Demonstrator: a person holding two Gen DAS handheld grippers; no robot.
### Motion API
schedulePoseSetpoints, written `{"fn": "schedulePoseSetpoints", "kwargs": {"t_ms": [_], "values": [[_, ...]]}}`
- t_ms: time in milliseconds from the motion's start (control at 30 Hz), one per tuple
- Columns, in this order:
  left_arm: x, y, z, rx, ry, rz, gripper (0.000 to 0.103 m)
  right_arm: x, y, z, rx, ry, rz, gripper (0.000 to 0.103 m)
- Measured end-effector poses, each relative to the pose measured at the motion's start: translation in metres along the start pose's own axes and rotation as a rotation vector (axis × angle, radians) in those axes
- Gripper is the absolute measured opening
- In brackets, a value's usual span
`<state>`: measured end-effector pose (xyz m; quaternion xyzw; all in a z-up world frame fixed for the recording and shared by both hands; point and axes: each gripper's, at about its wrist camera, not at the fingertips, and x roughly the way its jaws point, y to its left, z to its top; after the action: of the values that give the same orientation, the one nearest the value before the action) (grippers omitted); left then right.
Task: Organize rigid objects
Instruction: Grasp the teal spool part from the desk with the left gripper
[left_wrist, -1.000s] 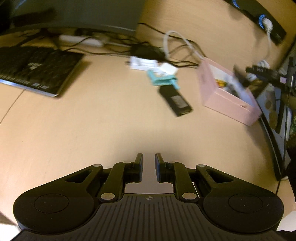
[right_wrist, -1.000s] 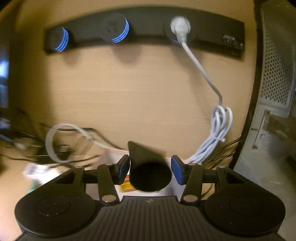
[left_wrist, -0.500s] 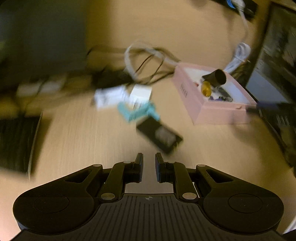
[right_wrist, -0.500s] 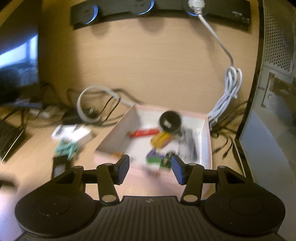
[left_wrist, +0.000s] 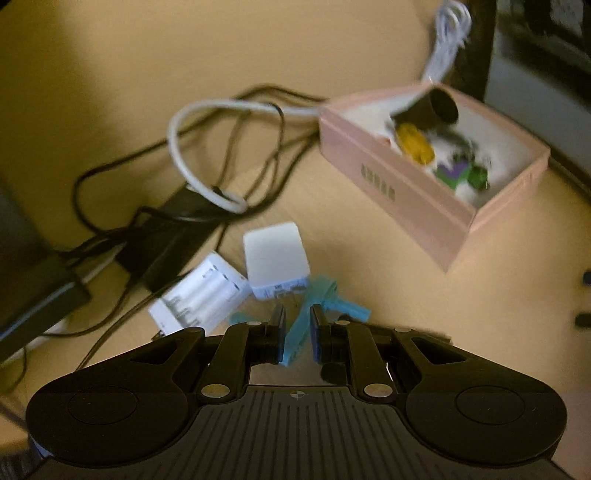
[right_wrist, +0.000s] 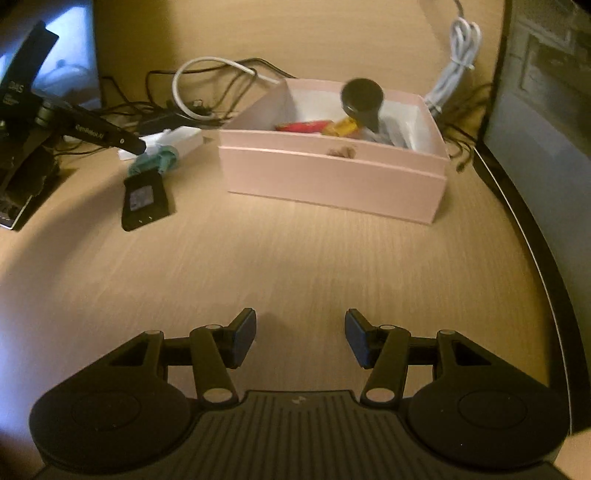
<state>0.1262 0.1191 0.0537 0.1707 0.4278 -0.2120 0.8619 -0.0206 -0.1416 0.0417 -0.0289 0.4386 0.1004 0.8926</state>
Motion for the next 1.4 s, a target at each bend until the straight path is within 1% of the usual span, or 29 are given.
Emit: {"fn": "schedulePoseSetpoints", "kwargs": {"t_ms": [67,100,200,267,333,367,400,433,500,600,700,733,800,867,900,933,1067,1133,1167,1200,1267,1333,1400], "values": [[0.007,0.003,0.0,0.015,0.019,-0.031,0.02,0.0,-0.002,-0.003,0.023,0.008,-0.017,0.054],[0.009,0.003,0.0,0.021,0.022,-0.044,0.024,0.0,-0.002,-0.004,0.034,0.005,-0.024,0.054],[0.017,0.003,-0.001,0.02,0.045,-0.069,0.024,0.001,-0.001,-0.005,0.053,0.004,-0.037,0.055],[0.023,0.003,-0.001,0.01,0.045,-0.071,0.024,0.001,0.0,-0.006,0.062,-0.002,-0.04,0.059],[0.027,0.006,0.001,-0.032,0.039,-0.093,0.022,0.002,0.004,-0.007,0.06,-0.006,-0.045,0.066],[0.028,0.008,0.003,-0.058,0.045,-0.106,0.022,0.002,0.006,-0.009,0.054,-0.008,-0.048,0.068],[0.028,0.009,0.005,-0.089,0.055,-0.111,0.022,0.003,0.008,-0.009,0.049,-0.011,-0.05,0.072],[0.028,0.01,0.005,-0.109,0.06,-0.111,0.021,0.003,0.009,-0.01,0.048,-0.014,-0.05,0.077],[0.025,0.006,0.001,-0.126,0.058,-0.088,0.018,0.004,0.013,-0.013,0.042,-0.027,-0.046,0.083],[0.016,-0.006,-0.011,-0.101,0.037,-0.038,0.015,0.006,0.016,-0.015,0.053,-0.042,-0.046,0.089],[0.001,-0.009,-0.031,-0.151,0.024,-0.016,0.014,0.008,0.022,-0.014,0.051,-0.025,-0.047,0.097],[-0.004,-0.008,-0.038,-0.179,0.018,-0.012,0.014,0.008,0.023,-0.013,0.041,-0.016,-0.042,0.098],[-0.017,-0.005,-0.057,-0.261,0.005,-0.008,0.014,0.01,0.025,-0.009,0.022,0.005,-0.029,0.097],[-0.035,-0.001,-0.079,-0.363,-0.015,-0.005,0.014,0.011,0.027,0.001,-0.044,0.041,0.016,0.085],[-0.045,0.001,-0.089,-0.416,-0.029,-0.009,0.014,0.01,0.03,0.008,-0.074,0.042,0.037,0.078],[-0.053,0.003,-0.099,-0.462,-0.041,-0.009,0.014,0.005,0.033,0.015,-0.1,0.016,0.047,0.078],[-0.09,0.005,-0.14,-0.648,-0.082,0.014,0.013,-0.013,0.06,0.054,-0.244,-0.182,0.064,0.078],[-0.104,0.003,-0.158,-0.714,-0.084,0.015,0.013,-0.01,0.077,0.078,-0.269,-0.232,0.09,0.078],[-0.109,0.003,-0.165,-0.734,-0.083,0.012,0.013,-0.004,0.086,0.091,-0.266,-0.237,0.118,0.078],[-0.115,0.002,-0.171,-0.749,-0.083,0.011,0.013,0.003,0.095,0.101,-0.256,-0.233,0.135,0.078],[-0.129,-0.001,-0.182,-0.77,-0.092,0.02,0.013,0.028,0.112,0.127,-0.218,-0.2,0.134,0.078],[-0.141,-0.002,-0.191,-0.796,-0.108,0.039,0.013,0.059,0.125,0.147,-0.182,-0.153,0.136,0.078],[-0.153,-0.001,-0.202,-0.834,-0.123,0.053,0.013,0.091,0.14,0.161,-0.158,-0.084,0.126,0.078]]}}
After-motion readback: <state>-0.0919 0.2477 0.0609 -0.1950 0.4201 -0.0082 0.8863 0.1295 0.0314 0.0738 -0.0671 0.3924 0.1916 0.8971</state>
